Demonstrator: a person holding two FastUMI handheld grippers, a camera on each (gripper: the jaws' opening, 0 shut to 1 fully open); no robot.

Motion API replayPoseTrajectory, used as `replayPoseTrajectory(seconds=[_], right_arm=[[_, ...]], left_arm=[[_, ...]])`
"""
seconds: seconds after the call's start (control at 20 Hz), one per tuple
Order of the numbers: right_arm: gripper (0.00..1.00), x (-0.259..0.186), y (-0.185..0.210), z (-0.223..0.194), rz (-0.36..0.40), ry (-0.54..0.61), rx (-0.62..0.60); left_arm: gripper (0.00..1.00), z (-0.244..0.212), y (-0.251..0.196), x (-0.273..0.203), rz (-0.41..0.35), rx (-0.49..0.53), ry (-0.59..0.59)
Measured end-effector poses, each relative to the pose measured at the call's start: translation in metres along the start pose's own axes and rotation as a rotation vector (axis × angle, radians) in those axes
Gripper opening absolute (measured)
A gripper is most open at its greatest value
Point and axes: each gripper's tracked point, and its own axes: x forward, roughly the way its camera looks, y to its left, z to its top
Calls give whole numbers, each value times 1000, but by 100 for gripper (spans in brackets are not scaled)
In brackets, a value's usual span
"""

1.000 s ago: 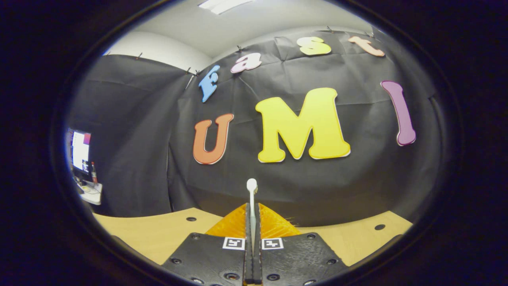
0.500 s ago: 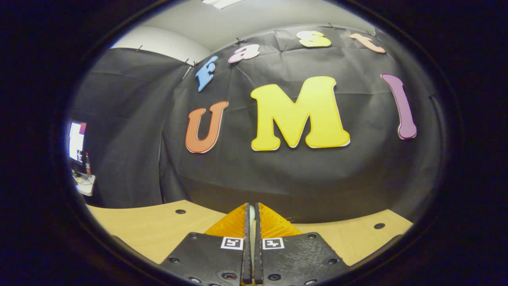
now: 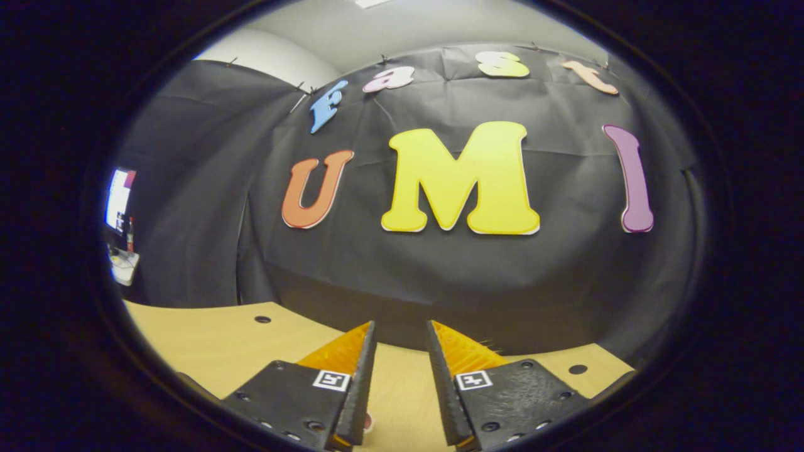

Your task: Put the toothbrush and toothpaste on the desktop into the cup, then pick up the cup and place it on the coaster on the desktop.

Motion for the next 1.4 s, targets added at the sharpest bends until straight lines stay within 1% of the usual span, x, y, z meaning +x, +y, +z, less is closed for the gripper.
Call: replayPoseTrajectory(seconds=[0.05, 0.1, 0.15, 0.2, 0.25, 0.35, 0.4, 0.45, 0.5, 0.55, 0.6, 0.7, 0.85, 0.9, 1.05, 1.15, 1.2, 1.25, 1.4], right_arm=[[64, 3, -11, -6, -19, 24, 4], [75, 7, -18, -10, -26, 45, 10], [87, 9, -26, -12, -42, 68, 18], [92, 13, -35, -13, -55, 85, 18], [90, 18, -43, -14, -65, 105, 6], [93, 28, -59, -20, -69, 162, -28], [96, 36, -70, -26, -74, 213, -46], [93, 43, -81, -31, -79, 264, -60], [96, 50, -89, -39, -68, 322, -71], [94, 57, -99, -47, -70, 375, -77], [94, 64, -112, -55, -75, 420, -84], [94, 76, -138, -76, -87, 510, -116], [94, 96, -174, -111, -109, 656, -179], [94, 101, -180, -126, -115, 702, -194], [93, 114, -192, -166, -127, 816, -180], [92, 116, -202, -188, -131, 868, -200], [92, 120, -200, -188, -129, 868, -197], [87, 125, -201, -193, -128, 874, -185], [86, 127, -215, -213, -125, 896, -147]], left_arm=[[98, 0, 0, -1, -1, 2, 1], [98, 0, 0, -1, -2, 2, 0], [98, 0, -1, -1, -2, 0, 0], [98, 1, -1, -1, -3, -1, 0], [98, 0, -1, -1, -3, -1, 2], [98, 1, -1, -2, -4, 5, 4], [98, 2, -2, -3, -5, 10, 2], [98, 4, -3, -3, -8, 13, -3], [98, 5, -4, -1, -11, 15, -6], [98, 5, -6, 0, -16, 16, -8], [98, 4, -8, 3, -23, 16, -7], [98, 2, -10, 7, -31, 25, -6], [99, -3, -1, 14, 18, 73, -2], [99, -8, -1, 19, 23, 83, 6], [99, -20, -7, 27, 12, 68, 51], [99, -18, -7, 26, 24, 71, 57], [99, -18, -7, 27, 27, 71, 60], [99, -19, -7, 28, 31, 72, 66], [99, -20, -7, 31, 41, 65, 72]])
